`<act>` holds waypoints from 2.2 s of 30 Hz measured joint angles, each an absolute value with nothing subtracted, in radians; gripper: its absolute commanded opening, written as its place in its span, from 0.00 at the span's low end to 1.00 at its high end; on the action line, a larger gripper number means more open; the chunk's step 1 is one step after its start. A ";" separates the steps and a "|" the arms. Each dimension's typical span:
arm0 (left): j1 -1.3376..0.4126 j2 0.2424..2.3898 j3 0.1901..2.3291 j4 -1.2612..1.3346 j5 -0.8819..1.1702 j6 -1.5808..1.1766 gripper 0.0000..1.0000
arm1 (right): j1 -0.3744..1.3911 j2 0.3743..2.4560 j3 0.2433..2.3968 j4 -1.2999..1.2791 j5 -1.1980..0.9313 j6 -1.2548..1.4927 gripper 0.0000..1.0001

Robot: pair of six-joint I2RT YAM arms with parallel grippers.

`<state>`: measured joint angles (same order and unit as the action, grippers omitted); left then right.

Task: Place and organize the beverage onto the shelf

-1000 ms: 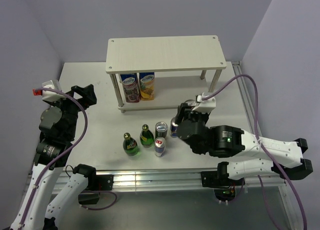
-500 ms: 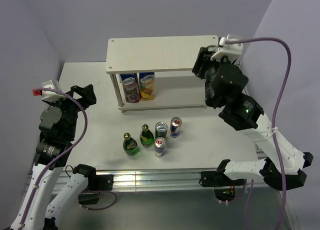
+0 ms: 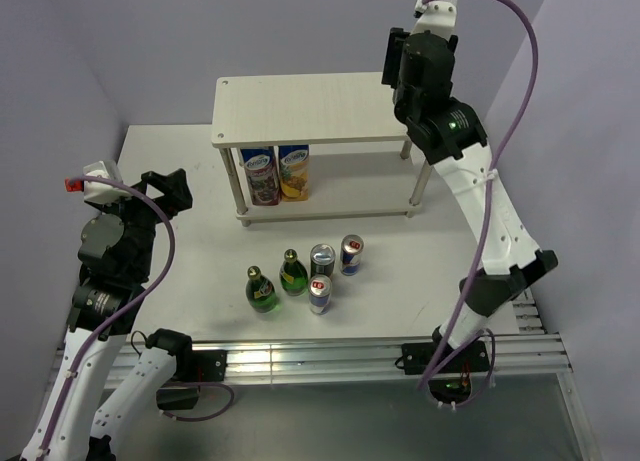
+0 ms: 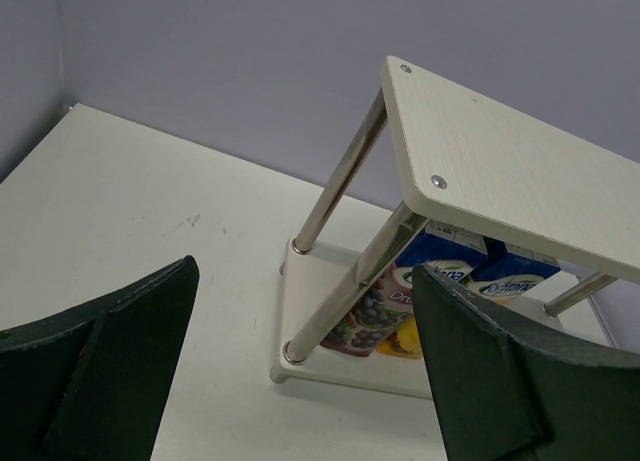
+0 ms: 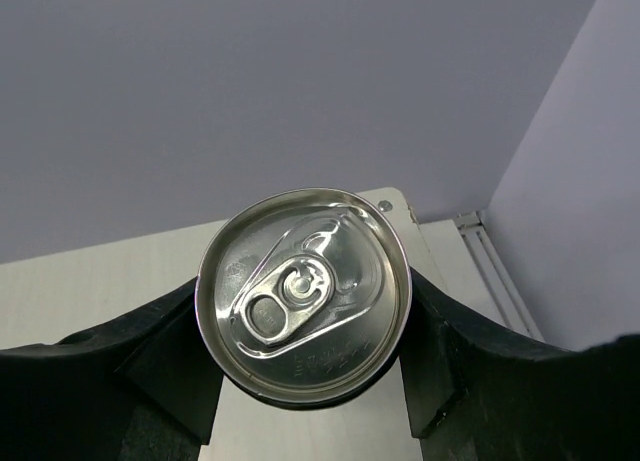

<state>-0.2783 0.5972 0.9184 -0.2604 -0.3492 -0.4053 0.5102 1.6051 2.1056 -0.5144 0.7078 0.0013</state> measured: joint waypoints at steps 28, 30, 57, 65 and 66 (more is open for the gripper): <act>-0.261 0.600 0.918 -0.260 -0.349 -0.405 0.93 | 0.398 1.665 2.042 -0.538 0.639 0.123 1.00; -0.260 0.600 0.918 -0.260 -0.349 -0.405 0.93 | 0.398 1.661 2.036 -0.538 0.638 0.127 1.00; -0.245 0.600 0.918 -0.260 -0.349 -0.405 0.93 | 0.633 1.241 1.540 -0.426 0.527 0.188 1.00; -0.243 0.600 0.918 -0.260 -0.349 -0.406 0.93 | 0.953 0.971 1.035 -0.331 0.480 0.346 1.00; -0.243 0.600 0.918 -0.260 -0.349 -0.406 0.93 | 0.970 0.966 0.992 -0.327 0.477 0.369 1.00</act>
